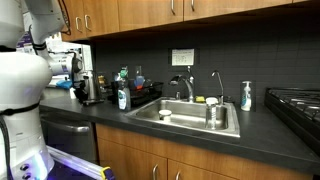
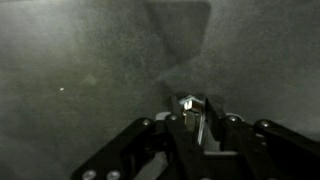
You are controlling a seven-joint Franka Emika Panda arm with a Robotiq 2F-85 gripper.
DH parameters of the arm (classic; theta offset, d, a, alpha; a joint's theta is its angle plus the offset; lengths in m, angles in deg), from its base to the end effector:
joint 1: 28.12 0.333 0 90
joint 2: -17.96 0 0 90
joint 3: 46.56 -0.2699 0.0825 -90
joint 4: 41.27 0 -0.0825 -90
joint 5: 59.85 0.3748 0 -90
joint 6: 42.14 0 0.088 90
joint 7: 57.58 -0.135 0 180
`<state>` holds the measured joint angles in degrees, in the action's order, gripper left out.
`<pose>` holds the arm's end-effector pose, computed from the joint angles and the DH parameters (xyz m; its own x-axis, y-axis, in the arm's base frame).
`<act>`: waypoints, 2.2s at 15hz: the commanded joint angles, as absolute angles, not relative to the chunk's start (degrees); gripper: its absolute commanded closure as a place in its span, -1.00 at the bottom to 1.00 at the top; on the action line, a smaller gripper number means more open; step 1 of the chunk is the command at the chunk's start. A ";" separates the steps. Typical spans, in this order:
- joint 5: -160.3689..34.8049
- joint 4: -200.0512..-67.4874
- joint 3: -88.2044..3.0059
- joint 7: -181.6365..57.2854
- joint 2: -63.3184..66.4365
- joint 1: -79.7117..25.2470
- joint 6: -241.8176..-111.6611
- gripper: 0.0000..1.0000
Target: Remove the safety knife from the dish rack
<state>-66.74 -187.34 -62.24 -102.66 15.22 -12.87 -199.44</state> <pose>0.3980 0.2444 0.2010 0.9798 -0.1437 0.1391 -0.1352 -0.9884 -0.0694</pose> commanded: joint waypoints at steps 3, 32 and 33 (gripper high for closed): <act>-58.20 -191.10 -63.56 -99.20 22.09 -11.31 -193.96 0.85; -46.69 -194.79 -65.43 -90.63 36.91 -9.73 -181.22 -1.00; -46.30 -194.76 -65.46 -90.13 37.61 -9.79 -180.20 -1.00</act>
<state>-48.64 -193.57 -65.97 -92.87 33.70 -10.60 -183.20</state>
